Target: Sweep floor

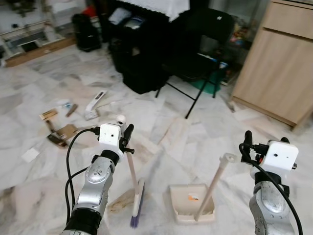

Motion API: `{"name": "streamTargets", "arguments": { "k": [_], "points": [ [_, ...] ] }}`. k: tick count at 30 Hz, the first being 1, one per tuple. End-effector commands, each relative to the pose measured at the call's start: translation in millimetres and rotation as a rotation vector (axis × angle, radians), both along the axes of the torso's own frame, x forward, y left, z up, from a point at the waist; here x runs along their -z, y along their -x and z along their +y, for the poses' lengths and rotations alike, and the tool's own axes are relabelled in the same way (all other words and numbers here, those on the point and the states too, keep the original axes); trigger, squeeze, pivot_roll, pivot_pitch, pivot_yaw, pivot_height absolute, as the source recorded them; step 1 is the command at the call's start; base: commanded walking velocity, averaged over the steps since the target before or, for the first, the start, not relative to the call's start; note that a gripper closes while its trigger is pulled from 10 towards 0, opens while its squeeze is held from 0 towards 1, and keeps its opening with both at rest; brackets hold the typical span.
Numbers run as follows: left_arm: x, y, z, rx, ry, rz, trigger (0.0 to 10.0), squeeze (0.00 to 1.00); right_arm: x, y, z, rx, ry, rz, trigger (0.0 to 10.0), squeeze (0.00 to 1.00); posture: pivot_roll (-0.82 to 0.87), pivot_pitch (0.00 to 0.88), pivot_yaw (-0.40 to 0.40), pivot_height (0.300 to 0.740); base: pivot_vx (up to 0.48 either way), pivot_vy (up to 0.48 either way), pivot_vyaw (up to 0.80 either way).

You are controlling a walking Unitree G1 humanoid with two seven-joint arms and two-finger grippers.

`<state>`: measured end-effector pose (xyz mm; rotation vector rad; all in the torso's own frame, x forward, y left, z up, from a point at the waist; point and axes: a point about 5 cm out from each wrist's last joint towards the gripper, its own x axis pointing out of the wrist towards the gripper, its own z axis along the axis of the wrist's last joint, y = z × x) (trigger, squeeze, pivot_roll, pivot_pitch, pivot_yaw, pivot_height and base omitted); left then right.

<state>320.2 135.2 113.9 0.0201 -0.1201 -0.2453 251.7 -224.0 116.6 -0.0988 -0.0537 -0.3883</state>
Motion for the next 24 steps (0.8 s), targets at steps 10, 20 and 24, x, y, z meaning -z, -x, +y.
{"name": "streamTargets", "arguments": {
  "k": [10, 20, 24],
  "points": [
    [-6.6, -3.7, 5.3, -0.023, 0.000, -0.026, 10.0, 0.00, -4.0, -3.7, 4.4, -0.017, -0.010, -0.015, 10.0, 0.00, 0.04, 0.055, 0.021, 0.740, 0.000, 0.228, 0.00],
    [-7.7, -4.7, 5.3, -0.026, 0.002, -0.031, 10.0, 0.00, -3.9, -4.4, 5.6, -0.026, -0.018, -0.014, 10.0, 0.00, 0.04, 0.061, 0.020, 0.740, 0.000, 0.418, -0.80],
    [-8.5, -5.0, 5.1, -0.023, 0.002, -0.034, 10.0, 0.00, -4.1, -5.0, 6.9, -0.030, -0.017, -0.014, 10.0, 0.00, 0.04, 0.063, 0.022, 0.740, 0.000, 0.400, -0.80]
  ]
}}
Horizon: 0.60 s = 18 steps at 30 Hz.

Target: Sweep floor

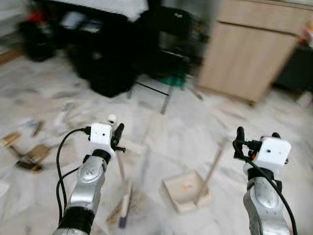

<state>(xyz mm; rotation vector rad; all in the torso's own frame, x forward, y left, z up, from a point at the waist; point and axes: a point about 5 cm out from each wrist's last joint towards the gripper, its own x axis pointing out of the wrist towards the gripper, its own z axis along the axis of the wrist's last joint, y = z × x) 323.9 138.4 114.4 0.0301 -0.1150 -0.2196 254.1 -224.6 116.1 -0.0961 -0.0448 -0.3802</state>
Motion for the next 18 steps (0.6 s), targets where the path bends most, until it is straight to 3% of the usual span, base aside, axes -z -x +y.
{"name": "streamTargets", "arguments": {
  "k": [1, 6, 9, 14, 18],
  "points": [
    [-7.9, -1.3, 2.0, 0.003, 0.009, -0.038, 10.0, 0.00, -4.5, -2.6, 7.7, -0.022, -0.013, -0.022, 10.0, 0.00, 0.04, 0.064, 0.022, 0.740, 0.000, 0.000, 0.00],
    [-7.9, -1.4, 2.4, 0.002, 0.007, -0.037, 10.0, 0.00, -3.8, -3.1, 8.2, -0.024, -0.015, -0.020, 10.0, 0.00, 0.04, 0.064, 0.022, 0.740, 0.000, 0.000, 0.00],
    [-7.6, -1.5, 2.3, 0.001, 0.007, -0.036, 10.0, 0.00, -3.3, -3.0, 7.6, -0.022, -0.013, -0.018, 10.0, 0.00, 0.04, 0.063, 0.023, 0.740, 0.000, 0.000, -0.80],
    [-7.7, -1.3, 1.7, 0.005, 0.011, -0.037, 10.0, 0.00, -3.3, -2.5, 6.5, -0.018, -0.014, -0.018, 10.0, 0.00, 0.04, 0.063, 0.023, 0.740, 0.000, 0.000, 0.00],
    [-7.4, -0.9, 1.4, 0.005, 0.014, -0.036, 10.0, 0.00, -3.1, -2.4, 6.1, -0.015, -0.014, -0.018, 10.0, 0.00, 0.04, 0.064, 0.021, 0.740, 0.000, 0.000, -0.40]
  ]
}}
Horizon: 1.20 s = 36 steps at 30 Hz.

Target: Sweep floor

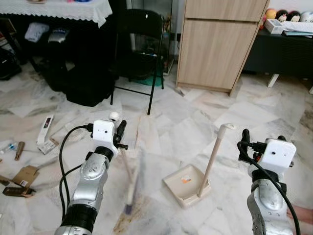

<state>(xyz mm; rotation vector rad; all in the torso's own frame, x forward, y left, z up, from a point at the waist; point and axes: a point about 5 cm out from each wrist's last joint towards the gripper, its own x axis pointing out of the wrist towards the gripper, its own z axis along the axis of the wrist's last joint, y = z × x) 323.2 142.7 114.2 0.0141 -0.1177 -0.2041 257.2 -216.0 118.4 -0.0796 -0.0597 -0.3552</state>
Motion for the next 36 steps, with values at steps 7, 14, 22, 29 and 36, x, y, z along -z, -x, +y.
{"name": "streamTargets", "arguments": {
  "k": [7, 14, 22, 29, 36],
  "points": [
    [-7.4, -1.4, -2.4, 0.015, -0.003, -0.034, 10.0, 0.00, -1.5, 0.8, -2.8, 0.008, 0.001, -0.011, 10.0, 0.00, 0.04, 0.065, 0.021, 0.740, 0.000, 0.212, -0.30],
    [-7.5, -1.2, -2.4, 0.018, -0.003, -0.035, 10.0, 0.00, -1.6, 0.5, -2.4, 0.012, -0.023, -0.017, 10.0, 0.00, 0.04, 0.065, 0.021, 0.740, 0.000, 0.375, -0.23],
    [-7.2, -1.0, -2.6, 0.022, -0.002, -0.033, 10.0, 0.00, -1.3, 0.2, -2.5, 0.012, -0.005, -0.012, 10.0, 0.00, 0.04, 0.066, 0.022, 0.740, 0.000, 0.419, -0.80],
    [-7.8, -0.8, -2.0, 0.022, -0.003, -0.036, 10.0, 0.00, -1.5, 0.0, -2.2, 0.015, -0.003, -0.013, 10.0, 0.00, 0.04, 0.067, 0.024, 0.740, 0.000, 0.436, -0.76],
    [-7.9, -0.9, -2.8, 0.025, -0.001, -0.037, 10.0, 0.00, -2.6, 0.2, -2.5, 0.015, -0.002, -0.026, 10.0, 0.00, 0.04, 0.066, 0.023, 0.740, 0.000, 0.425, -0.34]
  ]
}}
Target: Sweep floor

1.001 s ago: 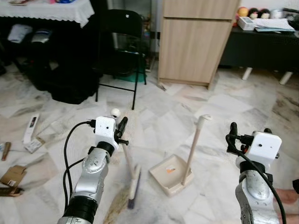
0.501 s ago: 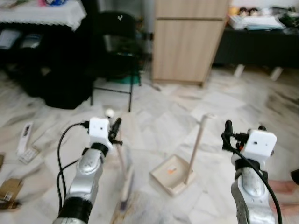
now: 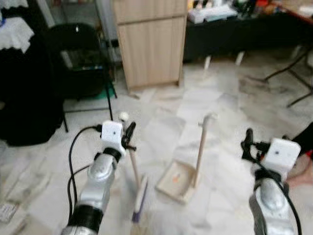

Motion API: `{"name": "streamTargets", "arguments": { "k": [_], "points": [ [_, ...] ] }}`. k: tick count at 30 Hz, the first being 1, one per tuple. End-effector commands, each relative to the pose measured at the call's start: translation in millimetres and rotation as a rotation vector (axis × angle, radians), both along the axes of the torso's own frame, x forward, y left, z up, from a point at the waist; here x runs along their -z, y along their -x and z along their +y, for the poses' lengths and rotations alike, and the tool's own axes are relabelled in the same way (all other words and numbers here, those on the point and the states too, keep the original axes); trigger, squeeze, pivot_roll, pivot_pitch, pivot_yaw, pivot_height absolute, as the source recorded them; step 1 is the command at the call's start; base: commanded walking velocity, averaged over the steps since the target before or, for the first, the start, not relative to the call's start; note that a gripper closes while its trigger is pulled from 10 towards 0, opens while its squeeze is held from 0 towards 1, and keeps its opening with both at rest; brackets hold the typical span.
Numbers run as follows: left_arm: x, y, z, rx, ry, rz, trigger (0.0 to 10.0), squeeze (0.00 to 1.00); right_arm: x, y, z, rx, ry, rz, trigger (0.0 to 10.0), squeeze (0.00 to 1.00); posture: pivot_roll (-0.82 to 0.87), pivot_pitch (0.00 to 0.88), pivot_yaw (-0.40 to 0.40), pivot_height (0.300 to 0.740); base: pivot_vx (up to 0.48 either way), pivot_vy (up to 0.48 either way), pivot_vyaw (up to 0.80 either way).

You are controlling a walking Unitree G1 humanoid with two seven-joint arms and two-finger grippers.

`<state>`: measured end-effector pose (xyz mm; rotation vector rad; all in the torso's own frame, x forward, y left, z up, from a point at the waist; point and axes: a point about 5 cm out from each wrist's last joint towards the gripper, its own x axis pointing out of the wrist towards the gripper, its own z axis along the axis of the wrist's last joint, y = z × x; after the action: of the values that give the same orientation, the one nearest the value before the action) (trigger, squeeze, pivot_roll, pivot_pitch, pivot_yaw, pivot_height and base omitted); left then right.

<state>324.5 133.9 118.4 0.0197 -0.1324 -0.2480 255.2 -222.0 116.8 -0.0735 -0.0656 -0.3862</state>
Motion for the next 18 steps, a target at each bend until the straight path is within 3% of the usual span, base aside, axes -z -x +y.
{"name": "streamTargets", "arguments": {
  "k": [1, 12, 18],
  "points": [
    [-3.8, 0.3, 6.0, -0.019, 0.007, -0.022, 10.0, 0.00, -4.3, -2.0, 3.5, -0.016, 0.005, -0.019, 10.0, 0.00, 0.04, 0.066, 0.023, 0.740, 0.000, 0.386, 0.00],
    [-4.0, 0.1, 5.1, -0.020, 0.014, -0.022, 10.0, 0.00, -3.9, -2.1, 2.3, -0.011, 0.000, -0.020, 10.0, 0.00, 0.04, 0.064, 0.020, 0.740, 0.000, 0.325, 0.00],
    [-3.8, 0.2, 5.2, -0.019, 0.014, -0.022, 10.0, 0.00, -4.1, -2.6, 2.5, -0.014, 0.001, -0.021, 10.0, 0.00, 0.04, 0.065, 0.020, 0.740, 0.000, 0.480, -0.80]
  ]
}}
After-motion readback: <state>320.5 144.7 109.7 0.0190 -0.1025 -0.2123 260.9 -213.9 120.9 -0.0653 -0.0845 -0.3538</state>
